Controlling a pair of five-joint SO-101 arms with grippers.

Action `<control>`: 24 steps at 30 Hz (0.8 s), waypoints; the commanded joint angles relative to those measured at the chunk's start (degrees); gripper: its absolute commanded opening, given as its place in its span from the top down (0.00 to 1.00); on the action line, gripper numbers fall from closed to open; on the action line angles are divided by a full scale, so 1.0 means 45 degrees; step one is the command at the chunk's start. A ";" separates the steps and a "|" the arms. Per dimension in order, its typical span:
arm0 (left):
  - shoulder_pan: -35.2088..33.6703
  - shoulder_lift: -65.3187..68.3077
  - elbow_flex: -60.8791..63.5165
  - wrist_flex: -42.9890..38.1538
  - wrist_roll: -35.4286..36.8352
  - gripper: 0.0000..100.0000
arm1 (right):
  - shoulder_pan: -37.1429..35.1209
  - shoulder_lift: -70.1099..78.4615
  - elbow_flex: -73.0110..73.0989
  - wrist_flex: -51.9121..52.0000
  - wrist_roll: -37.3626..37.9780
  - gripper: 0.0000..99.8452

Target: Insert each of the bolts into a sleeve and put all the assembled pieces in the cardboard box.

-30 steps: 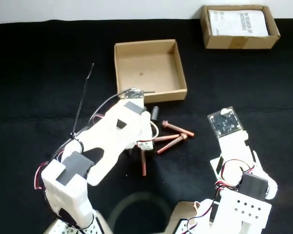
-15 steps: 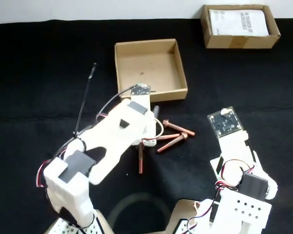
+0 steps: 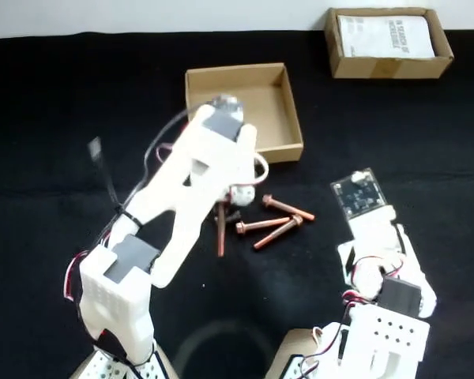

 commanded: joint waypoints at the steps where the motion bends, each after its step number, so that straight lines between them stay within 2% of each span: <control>1: -0.0166 -0.0400 -0.2413 0.0762 -0.0039 0.99 | -0.0889 -0.0186 0.0068 -0.0811 -0.1016 0.99; 4: -0.0088 -0.1436 -0.2589 0.0762 -0.0098 0.99 | -0.1612 -0.0186 -0.0010 -0.0869 -0.3673 0.99; 7: 0.0225 -0.2745 -0.2491 0.0762 -0.0684 0.99 | -0.2569 -0.0186 -0.0010 -0.0869 -0.5333 0.99; 13: 0.0987 -0.5148 -0.2510 0.0742 -0.0762 0.99 | -0.4679 -0.0186 -0.0029 -0.0869 -0.7521 0.99; 19: 0.1670 -0.7668 -0.2510 0.0742 -0.2090 0.99 | -0.6906 -0.0498 -0.0303 -0.0869 -1.0042 0.99; 24: 0.1553 -0.8879 -0.2198 0.0742 -0.2794 0.99 | -0.8801 -0.2081 -0.0791 -0.0889 -1.0413 0.99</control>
